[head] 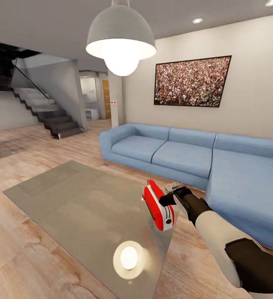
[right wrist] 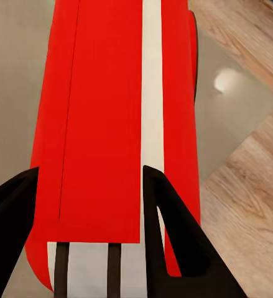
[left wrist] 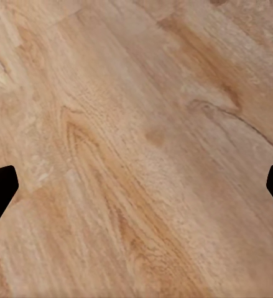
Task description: Turn on the radio receiver that's on the table in the living room.
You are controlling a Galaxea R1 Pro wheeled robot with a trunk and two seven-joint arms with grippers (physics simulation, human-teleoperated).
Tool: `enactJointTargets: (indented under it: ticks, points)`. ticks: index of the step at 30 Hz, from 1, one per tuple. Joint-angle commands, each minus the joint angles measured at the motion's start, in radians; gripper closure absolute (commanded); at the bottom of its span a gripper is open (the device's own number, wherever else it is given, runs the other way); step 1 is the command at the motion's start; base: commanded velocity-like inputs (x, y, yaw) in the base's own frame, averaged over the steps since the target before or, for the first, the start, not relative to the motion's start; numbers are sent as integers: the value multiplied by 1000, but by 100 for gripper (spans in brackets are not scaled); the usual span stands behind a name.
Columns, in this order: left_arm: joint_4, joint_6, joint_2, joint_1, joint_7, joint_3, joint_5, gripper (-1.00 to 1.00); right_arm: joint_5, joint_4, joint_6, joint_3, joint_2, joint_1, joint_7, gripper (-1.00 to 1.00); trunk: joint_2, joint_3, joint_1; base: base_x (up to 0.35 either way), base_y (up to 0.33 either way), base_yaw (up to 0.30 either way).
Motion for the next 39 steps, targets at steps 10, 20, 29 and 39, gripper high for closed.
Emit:
enactJointTargets:
  ticks: [10, 20, 29, 39]
  points:
    - [0, 0, 1, 0, 0, 0, 0, -100, -1, 0, 0, 0, 0, 0, 0, 100, 70, 31, -38, 0, 0, 0]
    - [1, 0, 3, 0, -1, 0, 0, -100, -1, -2, 0, -1, 3, 0, 5, 100, 140, 63, -77, 0, 0, 0]
    - [1, 0, 3, 0, -1, 0, 0, -100, -2, -2, 0, -1, 3, 0, 5, 100, 203, 91, -111, 0, 0, 0]
    - [0, -1, 5, 0, -1, 0, 0, -100, -4, -1, 1, -1, 3, 0, 0, 100, 273, 122, -150, 0, 0, 0]
